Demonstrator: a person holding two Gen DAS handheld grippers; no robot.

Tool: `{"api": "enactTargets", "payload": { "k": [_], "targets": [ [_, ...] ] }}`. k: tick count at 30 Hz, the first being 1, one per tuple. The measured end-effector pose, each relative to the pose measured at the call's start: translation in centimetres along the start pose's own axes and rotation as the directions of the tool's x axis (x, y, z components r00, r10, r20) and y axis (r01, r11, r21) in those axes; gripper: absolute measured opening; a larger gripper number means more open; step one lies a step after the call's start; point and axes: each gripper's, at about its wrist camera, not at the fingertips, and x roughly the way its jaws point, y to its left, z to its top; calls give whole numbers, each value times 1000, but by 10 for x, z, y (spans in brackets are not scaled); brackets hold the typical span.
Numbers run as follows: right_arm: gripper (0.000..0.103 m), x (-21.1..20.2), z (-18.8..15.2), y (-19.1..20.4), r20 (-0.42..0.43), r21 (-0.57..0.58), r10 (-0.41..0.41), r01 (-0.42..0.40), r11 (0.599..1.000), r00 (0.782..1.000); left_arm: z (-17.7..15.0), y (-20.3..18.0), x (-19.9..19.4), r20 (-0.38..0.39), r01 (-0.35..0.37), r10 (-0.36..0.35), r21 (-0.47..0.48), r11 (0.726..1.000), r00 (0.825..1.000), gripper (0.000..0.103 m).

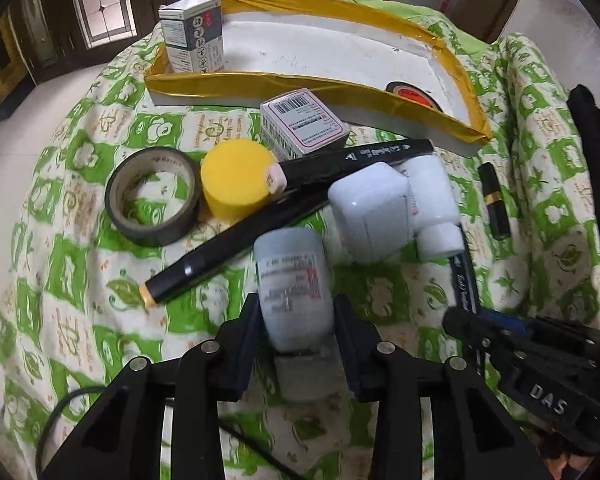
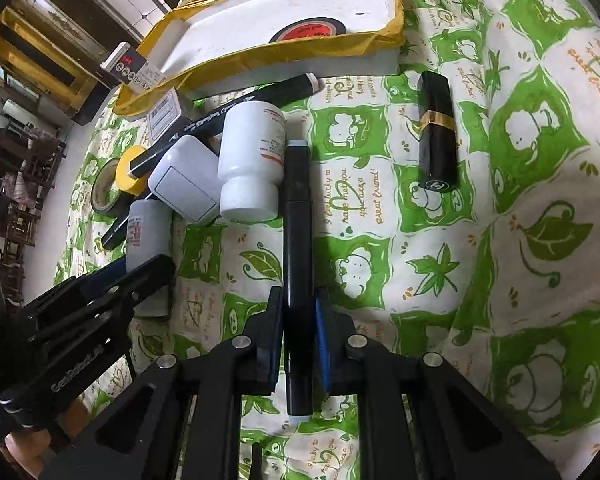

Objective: Organize rigid objects
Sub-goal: 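Grasp and lift the grey bottle with the left tool while the right tool holds the marker, then lower the grey bottle and black marker into the tray and open both tools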

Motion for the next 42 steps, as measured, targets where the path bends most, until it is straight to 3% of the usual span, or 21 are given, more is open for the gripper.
{"api": "enactTargets", "payload": {
  "k": [8, 16, 32, 42],
  "targets": [
    [14, 1, 2, -7, 15, -4, -7, 7, 1000, 1000, -6, -9, -1, 42, -64, 62, 53, 997, 997, 38],
    [14, -15, 1, -7, 75, 7, 7, -7, 1000, 997, -6, -4, -11, 72, -68, 66, 28, 997, 995, 38],
    [14, -40, 4, -11, 177, 4, 31, -33, 999, 984, -4, -30, -45, 208, -184, 153, 139, 973, 966, 37],
    [14, -59, 6, -9, 248, -10, 31, -29, 1000, 968, 10, -32, -61, 264, -191, 149, 141, 971, 953, 37]
  ]
}}
